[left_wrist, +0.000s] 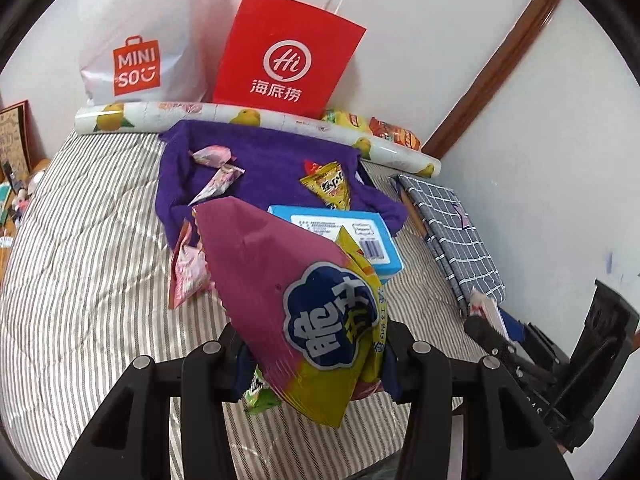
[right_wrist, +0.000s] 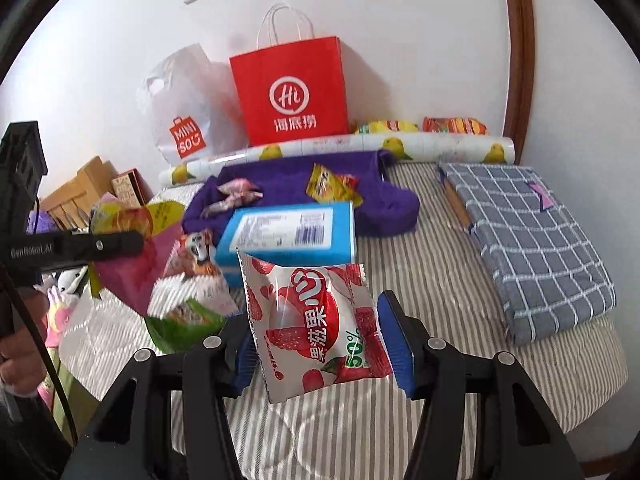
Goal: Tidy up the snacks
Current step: 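Carry the fruit packet with the right tool while the left carries the pink-yellow bag to the towel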
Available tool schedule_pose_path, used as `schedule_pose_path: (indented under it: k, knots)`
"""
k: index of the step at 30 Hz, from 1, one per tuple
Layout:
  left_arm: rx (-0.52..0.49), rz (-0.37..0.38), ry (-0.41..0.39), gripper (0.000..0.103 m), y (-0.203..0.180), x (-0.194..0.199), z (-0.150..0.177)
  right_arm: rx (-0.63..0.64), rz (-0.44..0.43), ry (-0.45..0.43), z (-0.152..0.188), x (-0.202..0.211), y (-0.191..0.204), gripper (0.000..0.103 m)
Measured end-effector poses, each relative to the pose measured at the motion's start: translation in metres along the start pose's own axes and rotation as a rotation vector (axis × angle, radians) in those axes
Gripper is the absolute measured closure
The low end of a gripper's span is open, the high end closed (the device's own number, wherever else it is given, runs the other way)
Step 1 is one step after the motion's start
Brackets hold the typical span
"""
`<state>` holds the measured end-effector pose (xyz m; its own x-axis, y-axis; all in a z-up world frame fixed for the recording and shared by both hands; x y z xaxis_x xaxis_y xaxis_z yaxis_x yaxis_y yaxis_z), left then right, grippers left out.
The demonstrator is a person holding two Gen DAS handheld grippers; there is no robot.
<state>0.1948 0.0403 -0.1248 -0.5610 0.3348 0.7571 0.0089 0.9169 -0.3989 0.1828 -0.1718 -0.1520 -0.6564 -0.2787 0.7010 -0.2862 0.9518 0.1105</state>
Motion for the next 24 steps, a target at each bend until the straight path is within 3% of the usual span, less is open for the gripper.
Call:
schedule_pose_path:
  k: [12, 24]
  knots:
    - [-0.017, -0.005, -0.01, 0.056, -0.002, -0.007, -0.036, 0.006, -0.015, -0.051, -0.054, -0.009, 0.007, 0.049]
    - [-0.006, -0.023, -0.018, 0.056, 0.007, -0.022, -0.068, 0.013, -0.031, -0.056, -0.087, -0.036, 0.008, 0.049]
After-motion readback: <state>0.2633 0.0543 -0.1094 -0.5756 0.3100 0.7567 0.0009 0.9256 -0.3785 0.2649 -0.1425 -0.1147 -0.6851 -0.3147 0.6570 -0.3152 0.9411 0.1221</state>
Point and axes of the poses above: each gripper's, at about its wrist camera, not at the fingertips, and x roughly against the way its jaws point, y to its left, z to its underside, the point moved 7 cm from there along -x, roughly the way its jaws point, and after that the axes turned 1 degree about x, right-handed, at the moved point
